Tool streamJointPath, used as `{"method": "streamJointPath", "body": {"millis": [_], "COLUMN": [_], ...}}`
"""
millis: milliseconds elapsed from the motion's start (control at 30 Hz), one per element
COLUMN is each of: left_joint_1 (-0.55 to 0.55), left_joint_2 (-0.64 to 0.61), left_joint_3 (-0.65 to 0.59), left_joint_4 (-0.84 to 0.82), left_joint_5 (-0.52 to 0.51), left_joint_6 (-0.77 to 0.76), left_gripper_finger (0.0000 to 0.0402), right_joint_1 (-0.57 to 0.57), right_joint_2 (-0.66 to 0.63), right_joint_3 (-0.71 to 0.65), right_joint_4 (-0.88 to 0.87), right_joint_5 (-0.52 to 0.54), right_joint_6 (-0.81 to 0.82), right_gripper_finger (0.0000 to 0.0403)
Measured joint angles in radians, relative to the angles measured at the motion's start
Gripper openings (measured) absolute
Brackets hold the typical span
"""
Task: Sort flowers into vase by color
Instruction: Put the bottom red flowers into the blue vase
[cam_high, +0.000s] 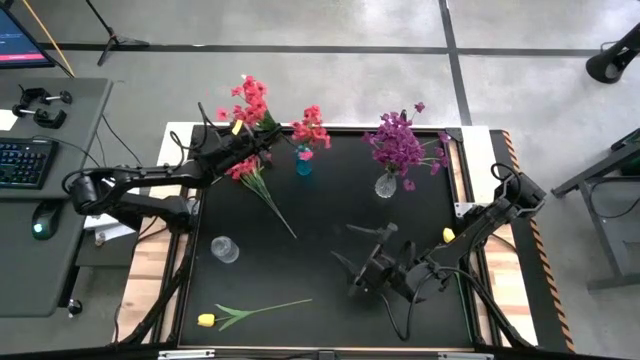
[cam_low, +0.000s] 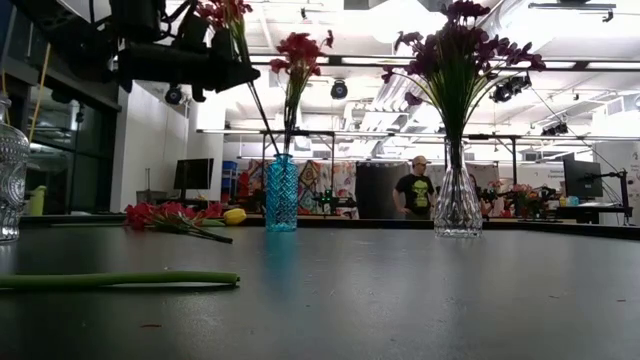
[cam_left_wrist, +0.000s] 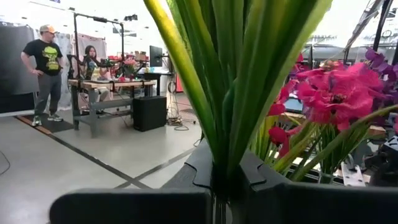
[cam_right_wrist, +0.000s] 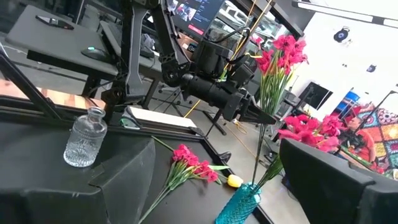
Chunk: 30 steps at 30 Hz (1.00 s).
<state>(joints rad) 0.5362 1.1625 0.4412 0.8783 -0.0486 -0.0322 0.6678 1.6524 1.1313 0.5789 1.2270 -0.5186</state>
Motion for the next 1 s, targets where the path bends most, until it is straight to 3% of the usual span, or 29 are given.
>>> {"method": "streamJointPath", "body": {"millis": [533, 1000], "left_joint_1": [0.000, 0.000], "left_joint_2": [0.001, 0.057], "left_joint_3": [0.000, 0.000], "left_joint_4": [-0.075, -0.102], "left_joint_5": [0.066, 0.056], "left_joint_6": [0.059, 0.160], "left_gripper_finger": [0.0000, 0.0005], "right_joint_1": [-0.026, -0.053], "right_joint_2": [0.003, 0.003], "right_joint_3": [0.000, 0.000], "right_joint_4": [-0.012, -0.014], "right_joint_5": [-0.007, -0.039], "right_joint_6": [0.027, 0.077], "right_gripper_finger": [0.0334, 0.0334]}}
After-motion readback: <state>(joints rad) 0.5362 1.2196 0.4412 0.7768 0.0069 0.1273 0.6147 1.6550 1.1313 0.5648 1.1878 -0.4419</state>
